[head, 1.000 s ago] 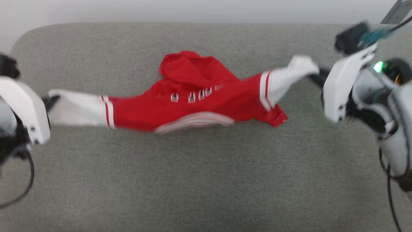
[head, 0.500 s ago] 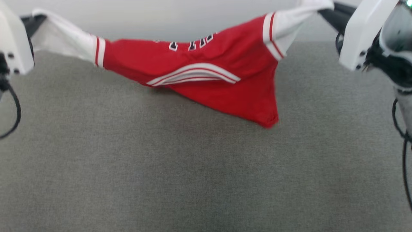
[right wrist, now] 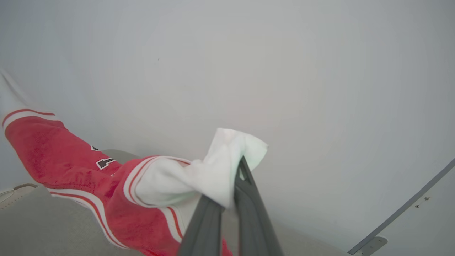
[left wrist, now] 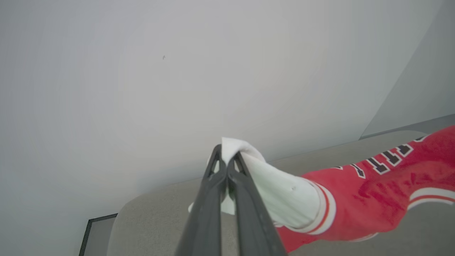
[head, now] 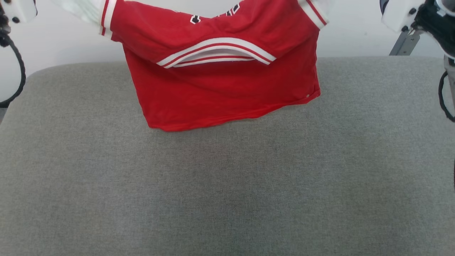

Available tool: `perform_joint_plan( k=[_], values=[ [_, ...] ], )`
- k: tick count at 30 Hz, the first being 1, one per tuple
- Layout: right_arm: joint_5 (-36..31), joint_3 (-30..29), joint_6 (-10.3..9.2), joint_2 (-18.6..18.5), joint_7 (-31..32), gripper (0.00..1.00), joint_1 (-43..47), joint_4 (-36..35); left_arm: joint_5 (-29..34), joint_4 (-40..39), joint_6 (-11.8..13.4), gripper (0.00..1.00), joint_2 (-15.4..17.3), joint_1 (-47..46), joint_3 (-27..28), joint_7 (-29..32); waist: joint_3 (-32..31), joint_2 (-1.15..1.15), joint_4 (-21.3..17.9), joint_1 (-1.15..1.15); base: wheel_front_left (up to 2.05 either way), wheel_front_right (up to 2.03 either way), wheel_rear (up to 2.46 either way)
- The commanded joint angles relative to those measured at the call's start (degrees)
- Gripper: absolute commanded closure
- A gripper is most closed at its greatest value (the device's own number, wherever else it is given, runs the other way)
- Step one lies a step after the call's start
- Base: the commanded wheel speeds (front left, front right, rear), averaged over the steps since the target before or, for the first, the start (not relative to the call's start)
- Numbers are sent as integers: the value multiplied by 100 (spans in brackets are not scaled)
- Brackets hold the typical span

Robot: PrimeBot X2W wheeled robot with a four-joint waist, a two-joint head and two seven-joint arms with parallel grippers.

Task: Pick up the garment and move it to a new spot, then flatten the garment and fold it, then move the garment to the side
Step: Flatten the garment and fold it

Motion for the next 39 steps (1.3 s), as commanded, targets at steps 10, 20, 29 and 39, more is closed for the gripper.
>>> perform_joint_plan(
  k=[10, 20, 29, 39],
  values=[
    [-482, 82, -1, 132, -872, 100, -850, 913, 183, 689, -244, 100, -331, -850, -128, -769, 626, 0, 24, 0, 0, 0, 0],
    [-1883, -234, -1, 546, -2780, 100, -2192, 2599, 606, 1547, -339, 100, -581, -2067, -331, -2460, 1651, 0, 98, 0, 0, 0, 0],
    [-3506, -741, -1, 926, -4582, 100, -2743, 3837, 767, 2204, -341, 100, -774, -2428, -661, -4689, 2110, 0, 197, 0, 0, 0, 0],
    [-3337, -668, -1, 1181, -4177, 100, -2061, 5119, -295, 2948, -342, 100, -739, -1312, -1523, -4005, 1896, 0, 287, 0, 0, 0, 0]
  ],
)
